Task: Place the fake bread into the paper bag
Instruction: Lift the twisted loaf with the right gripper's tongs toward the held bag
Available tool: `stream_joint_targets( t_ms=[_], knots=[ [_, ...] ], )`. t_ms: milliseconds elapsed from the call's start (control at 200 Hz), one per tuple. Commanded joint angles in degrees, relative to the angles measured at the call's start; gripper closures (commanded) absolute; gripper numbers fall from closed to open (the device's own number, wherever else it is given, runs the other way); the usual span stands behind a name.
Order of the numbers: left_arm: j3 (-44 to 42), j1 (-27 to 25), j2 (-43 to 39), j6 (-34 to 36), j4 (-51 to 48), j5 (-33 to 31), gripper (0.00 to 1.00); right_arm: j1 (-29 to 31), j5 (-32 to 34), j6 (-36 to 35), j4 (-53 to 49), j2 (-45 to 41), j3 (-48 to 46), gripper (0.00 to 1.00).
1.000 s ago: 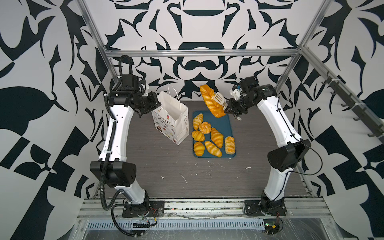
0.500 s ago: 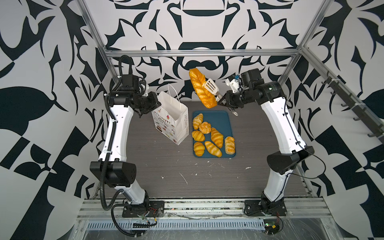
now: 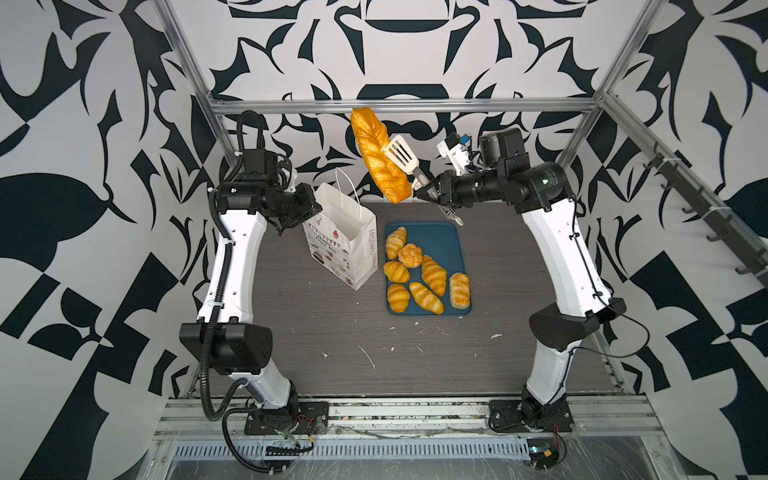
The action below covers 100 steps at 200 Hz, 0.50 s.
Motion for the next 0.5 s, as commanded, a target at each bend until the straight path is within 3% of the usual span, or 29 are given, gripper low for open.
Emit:
stream_joint_targets(
  t_ms=[0,495],
  knots=[
    [-0.55,0.28,-1.65,-0.37,-2.23,0.28,1.0,1.68,-3.58,1.42,7.78,0.44,3.39,0.76],
    [-4.77,1.61,-4.58,-1.04,-0.94,0.98,1.0,8.0,-10.22,8.73,19.13,5.26,2.23,0.76]
  ],
)
